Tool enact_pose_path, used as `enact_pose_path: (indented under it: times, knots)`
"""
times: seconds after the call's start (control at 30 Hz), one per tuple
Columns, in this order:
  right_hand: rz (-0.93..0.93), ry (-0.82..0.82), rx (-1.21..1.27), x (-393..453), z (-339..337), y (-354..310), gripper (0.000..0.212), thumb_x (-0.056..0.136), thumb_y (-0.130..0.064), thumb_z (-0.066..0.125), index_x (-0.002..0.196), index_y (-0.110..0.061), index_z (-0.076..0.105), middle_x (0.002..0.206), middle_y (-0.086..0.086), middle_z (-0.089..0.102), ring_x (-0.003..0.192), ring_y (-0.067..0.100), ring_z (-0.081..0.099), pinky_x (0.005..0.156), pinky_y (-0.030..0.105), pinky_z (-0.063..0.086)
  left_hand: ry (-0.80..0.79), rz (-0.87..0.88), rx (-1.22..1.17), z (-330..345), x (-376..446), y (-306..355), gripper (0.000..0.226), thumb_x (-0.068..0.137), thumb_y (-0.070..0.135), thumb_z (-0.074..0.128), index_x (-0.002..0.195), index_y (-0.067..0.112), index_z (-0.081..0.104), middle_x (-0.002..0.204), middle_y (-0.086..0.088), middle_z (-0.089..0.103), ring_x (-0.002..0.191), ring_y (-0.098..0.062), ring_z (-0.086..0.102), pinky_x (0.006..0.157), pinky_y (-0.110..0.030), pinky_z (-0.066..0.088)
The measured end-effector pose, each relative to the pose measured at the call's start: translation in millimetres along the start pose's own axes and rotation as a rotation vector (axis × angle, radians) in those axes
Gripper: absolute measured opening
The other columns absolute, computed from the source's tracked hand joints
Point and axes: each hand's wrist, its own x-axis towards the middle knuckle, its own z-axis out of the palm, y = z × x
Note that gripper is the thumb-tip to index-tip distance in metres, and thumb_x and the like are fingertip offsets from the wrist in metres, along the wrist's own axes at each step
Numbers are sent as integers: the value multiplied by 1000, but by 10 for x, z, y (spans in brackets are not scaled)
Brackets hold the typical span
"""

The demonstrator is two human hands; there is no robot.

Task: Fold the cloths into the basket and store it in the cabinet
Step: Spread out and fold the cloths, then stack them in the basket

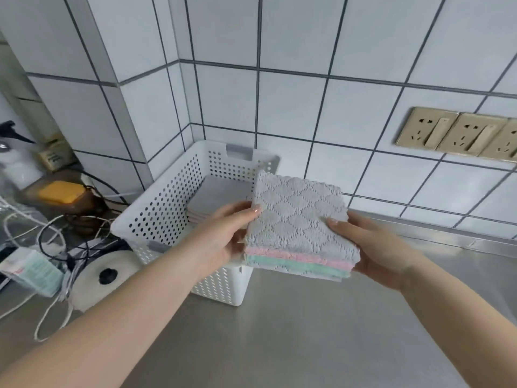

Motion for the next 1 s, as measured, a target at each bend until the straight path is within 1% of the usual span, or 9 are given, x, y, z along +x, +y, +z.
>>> enact_pose_path:
  times: [0.07, 0.17, 0.33, 0.47, 0.53, 0.63, 0.83, 0.9, 1.0]
  knots:
    - [-27, 58, 18, 158, 271, -113, 57, 67, -39, 71, 120, -22, 58, 113, 2, 70, 102, 23, 67, 77, 38, 58, -42, 0, -13, -259, 65, 205, 42, 79, 25, 62, 119, 10, 59, 118, -20, 62, 107, -35, 55, 103, -49, 38]
    - [-30, 149, 52, 460, 678, -313, 59, 63, -36, 73, 118, -18, 59, 109, 4, 72, 97, 22, 69, 76, 37, 59, -126, -50, -6, -668, 224, 525, 53, 78, 30, 62, 125, 5, 55, 130, -22, 55, 122, -38, 51, 105, -58, 36]
    - [-4, 298, 70, 1081, 1063, -549, 42, 78, -28, 73, 115, -13, 61, 97, 3, 74, 85, 19, 68, 80, 36, 57, -14, -98, -23, -1100, 690, 894, 36, 86, 27, 64, 118, 9, 60, 121, -16, 64, 114, -34, 59, 100, -55, 43]
    - [63, 382, 124, 1534, 1246, -493, 51, 82, -22, 72, 126, -8, 52, 110, 12, 69, 93, 25, 65, 91, 41, 52, 80, -120, 78, -1265, 1007, 925, 36, 87, 27, 64, 121, 16, 59, 118, -9, 65, 107, -31, 62, 93, -54, 49]
    - [94, 425, 117, 1784, 1313, -431, 43, 84, -20, 69, 121, -7, 53, 118, 17, 65, 93, 24, 59, 93, 41, 46, 82, -133, 136, -1344, 1200, 918, 36, 87, 26, 64, 120, 13, 59, 116, -11, 66, 106, -31, 62, 93, -53, 49]
    - [145, 483, 100, 2073, 1350, -320, 34, 87, -16, 65, 117, -9, 52, 108, 13, 66, 97, 27, 62, 97, 48, 46, 96, -103, 267, -1406, 1438, 878, 26, 90, 19, 60, 114, 8, 62, 101, -12, 70, 93, -28, 67, 88, -48, 53]
    - [209, 509, 37, 2622, 1307, -136, 42, 89, -13, 60, 128, -7, 47, 124, 16, 58, 108, 33, 59, 94, 52, 49, 204, -100, 488, -1540, 1932, 709, 35, 89, 13, 56, 122, 1, 55, 120, -19, 61, 109, -33, 59, 98, -45, 46]
    - [216, 515, 59, 2761, 1301, -60, 39, 88, -11, 59, 126, -6, 48, 121, 17, 59, 107, 33, 60, 94, 53, 49, 252, -104, 546, -1546, 2062, 666, 34, 88, 12, 53, 120, -1, 55, 117, -18, 62, 98, -29, 62, 85, -34, 51]
    - [257, 513, 55, 2913, 1297, 44, 36, 87, -11, 57, 122, -7, 50, 121, 17, 59, 109, 33, 59, 95, 55, 47, 293, -127, 717, -1532, 2167, 624, 13, 88, 10, 48, 92, -1, 54, 86, -11, 54, 65, -18, 46, 53, -24, 32]
